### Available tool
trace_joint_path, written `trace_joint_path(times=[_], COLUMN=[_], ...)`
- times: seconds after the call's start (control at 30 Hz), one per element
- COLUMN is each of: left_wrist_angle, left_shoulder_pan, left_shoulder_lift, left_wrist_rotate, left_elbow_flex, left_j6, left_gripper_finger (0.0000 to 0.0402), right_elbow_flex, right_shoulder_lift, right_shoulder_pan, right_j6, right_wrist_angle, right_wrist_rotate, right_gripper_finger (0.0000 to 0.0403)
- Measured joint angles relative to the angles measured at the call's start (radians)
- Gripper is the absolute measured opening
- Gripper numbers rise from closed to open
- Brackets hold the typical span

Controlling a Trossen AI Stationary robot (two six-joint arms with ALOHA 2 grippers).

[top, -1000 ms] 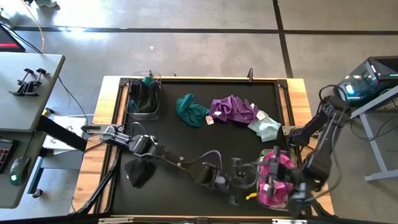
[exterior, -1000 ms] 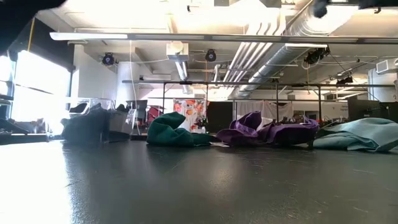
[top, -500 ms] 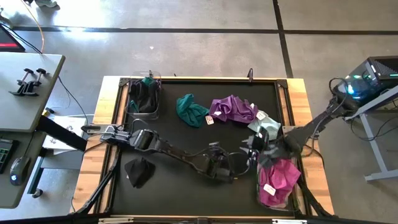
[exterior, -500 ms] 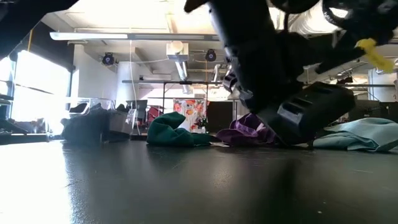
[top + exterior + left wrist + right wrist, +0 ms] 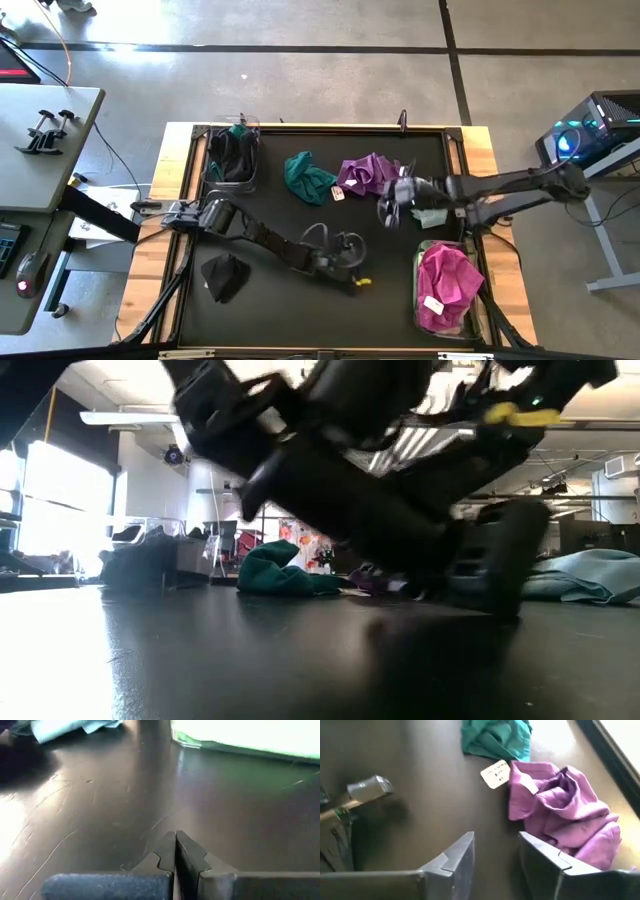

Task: Sort towels by color in basket
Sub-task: Put the purple towel into the top transparent bin

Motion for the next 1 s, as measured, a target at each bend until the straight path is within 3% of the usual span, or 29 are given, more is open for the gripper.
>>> trace_joint_path(times=[0.13,0.27,0.43,0.53,0.7,0.93,1.0], left_wrist_angle=[0.249,0.415,0.422,0.394,0.202,-0.139,-0.209], left_shoulder_pan=[0.038,0.078,0.106,0.101,0.070,-0.007,-0.014], left_shoulder_lift=[-0.051,-0.114,-0.210,-0.284,-0.433,-0.626,-0.644], left_wrist_rotate=[0.068,0.082,0.084,0.088,0.084,-0.167,-0.219], left_elbow_flex=[-0.179,-0.292,-0.357,-0.379,-0.378,-0.377,-0.377], left_j6=[0.024,0.078,0.161,0.221,0.264,0.264,0.253], left_gripper_finger=[0.0000,0.0000,0.0000,0.0000,0.0000,0.0000,0.0000], right_elbow_flex=[0.000,0.000,0.000,0.000,0.000,0.002,0.000], right_shoulder_lift=[0.015,0.086,0.225,0.308,0.454,0.515,0.487], right_shoulder_pan=[-0.146,-0.252,-0.337,-0.366,-0.397,-0.399,-0.398], right_j6=[-0.056,-0.085,-0.087,-0.099,-0.124,-0.210,-0.239], right_wrist_angle=[-0.004,-0.007,0.000,0.025,0.100,0.280,0.286], right_wrist_rotate=[-0.108,-0.100,-0.045,-0.079,-0.090,-0.110,-0.137], right_gripper_finger=[0.0200,0.0241,0.0248,0.0238,0.0185,0.0030,0.0014])
